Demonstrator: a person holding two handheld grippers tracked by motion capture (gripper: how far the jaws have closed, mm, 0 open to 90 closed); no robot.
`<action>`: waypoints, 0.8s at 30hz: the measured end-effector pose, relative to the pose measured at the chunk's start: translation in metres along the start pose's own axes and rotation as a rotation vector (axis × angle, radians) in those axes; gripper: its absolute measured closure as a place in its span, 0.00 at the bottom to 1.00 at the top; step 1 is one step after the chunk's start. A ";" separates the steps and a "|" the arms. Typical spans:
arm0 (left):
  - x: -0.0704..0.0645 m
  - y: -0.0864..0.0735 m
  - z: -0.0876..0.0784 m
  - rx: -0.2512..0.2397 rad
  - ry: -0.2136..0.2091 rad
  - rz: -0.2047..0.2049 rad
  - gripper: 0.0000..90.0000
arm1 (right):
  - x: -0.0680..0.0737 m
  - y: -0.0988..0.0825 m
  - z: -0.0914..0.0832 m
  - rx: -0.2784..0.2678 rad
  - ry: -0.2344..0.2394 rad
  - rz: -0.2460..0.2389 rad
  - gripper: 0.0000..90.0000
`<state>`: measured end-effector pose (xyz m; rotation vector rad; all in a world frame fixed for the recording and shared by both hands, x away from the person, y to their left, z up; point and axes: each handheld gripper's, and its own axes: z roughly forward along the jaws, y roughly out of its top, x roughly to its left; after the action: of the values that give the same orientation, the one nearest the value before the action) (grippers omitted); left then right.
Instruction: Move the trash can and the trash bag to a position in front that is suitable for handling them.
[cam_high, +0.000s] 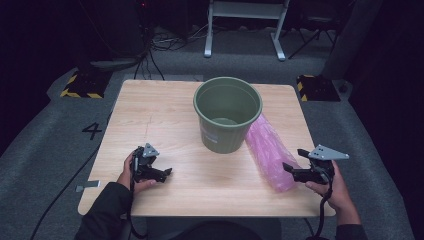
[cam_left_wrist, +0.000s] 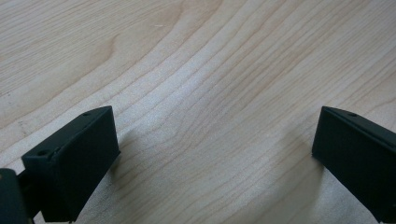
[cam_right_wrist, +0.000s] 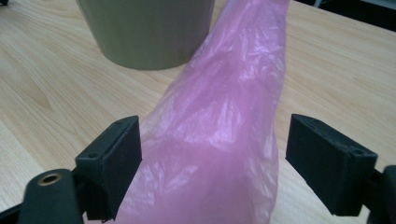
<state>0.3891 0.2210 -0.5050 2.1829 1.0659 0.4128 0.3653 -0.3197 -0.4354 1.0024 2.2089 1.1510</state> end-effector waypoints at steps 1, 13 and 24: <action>0.000 0.000 0.000 0.000 0.000 0.000 0.00 | 0.000 0.000 0.000 0.000 0.000 0.000 0.20; 0.000 0.000 0.000 0.000 0.000 0.000 0.00 | 0.002 0.037 0.027 -0.001 0.055 -0.029 0.18; 0.000 0.000 0.000 -0.001 0.000 0.000 0.00 | 0.007 0.069 0.059 0.002 0.099 -0.083 0.18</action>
<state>0.3891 0.2210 -0.5050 2.1823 1.0659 0.4132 0.4274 -0.2580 -0.4105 0.8630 2.3060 1.1843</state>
